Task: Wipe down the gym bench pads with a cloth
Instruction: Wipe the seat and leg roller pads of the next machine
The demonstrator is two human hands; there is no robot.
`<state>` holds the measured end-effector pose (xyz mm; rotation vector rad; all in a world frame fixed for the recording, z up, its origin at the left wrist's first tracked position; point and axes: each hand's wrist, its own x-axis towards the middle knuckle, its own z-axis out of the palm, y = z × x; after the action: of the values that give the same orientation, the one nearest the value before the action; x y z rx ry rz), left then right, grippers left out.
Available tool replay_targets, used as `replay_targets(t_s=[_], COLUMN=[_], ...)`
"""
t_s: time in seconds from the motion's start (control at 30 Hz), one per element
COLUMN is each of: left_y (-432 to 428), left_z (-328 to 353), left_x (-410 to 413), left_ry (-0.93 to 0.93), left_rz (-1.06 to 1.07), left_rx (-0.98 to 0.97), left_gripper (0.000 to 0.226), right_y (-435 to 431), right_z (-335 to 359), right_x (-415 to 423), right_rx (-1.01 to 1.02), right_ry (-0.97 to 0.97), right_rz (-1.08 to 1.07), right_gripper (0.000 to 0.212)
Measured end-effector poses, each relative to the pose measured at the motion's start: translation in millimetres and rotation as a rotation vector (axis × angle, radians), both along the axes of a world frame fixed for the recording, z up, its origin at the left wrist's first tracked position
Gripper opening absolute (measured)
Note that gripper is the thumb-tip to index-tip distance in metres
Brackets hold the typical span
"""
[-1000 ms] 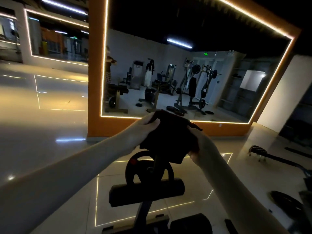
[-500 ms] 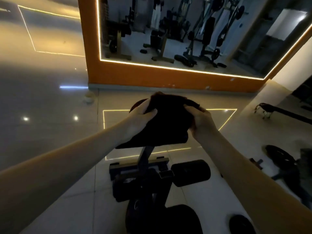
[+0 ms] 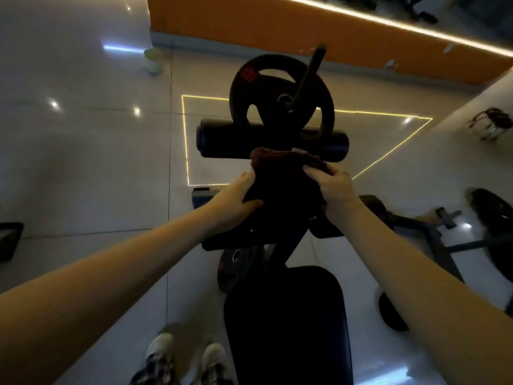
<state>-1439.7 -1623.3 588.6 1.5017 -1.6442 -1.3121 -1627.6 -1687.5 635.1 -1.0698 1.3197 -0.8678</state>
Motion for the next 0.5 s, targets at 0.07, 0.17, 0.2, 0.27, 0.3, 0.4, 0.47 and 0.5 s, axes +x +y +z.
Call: replay_targets(t_s=[0.07, 0.17, 0.2, 0.27, 0.3, 0.4, 0.47, 0.5], left_y=[3, 8, 10, 14, 15, 19, 22, 24], left_z=[-23, -51, -57, -66, -69, -82, -93, -97], left_x=[-3, -9, -11, -15, -18, -25, -28, -29], left_ry=[-0.091, -0.193, -0.239, -0.358, -0.423, -0.582, -0.638, -0.640], left_rz=[0.009, 0.049, 0.062, 0.067, 0.066, 0.065, 0.108, 0.139], left_rx=[0.036, 0.040, 0.035, 0.036, 0.024, -0.072, -0.158, -0.200], left_gripper=[0.077, 0.075, 0.074, 0.072, 0.070, 0.065, 0.059, 0.054], right_y=[-1, -2, -2, -2, -3, -6, -9, -11], right_z=[-25, -65, -75, -91, -97, -111, -119, -124], right_x=[1, 5, 5, 4, 3, 2, 4, 3], right_rx=[0.032, 0.077, 0.091, 0.090, 0.069, -0.013, -0.126, -0.198], right_ry=[0.024, 0.075, 0.084, 0.130, 0.167, 0.267, 0.390, 0.476], right_rz=[-0.021, -0.010, 0.009, 0.063, 0.093, 0.152, 0.192, 0.218], right_gripper=[0.020, 0.013, 0.012, 0.010, 0.011, 0.013, 0.011, 0.008])
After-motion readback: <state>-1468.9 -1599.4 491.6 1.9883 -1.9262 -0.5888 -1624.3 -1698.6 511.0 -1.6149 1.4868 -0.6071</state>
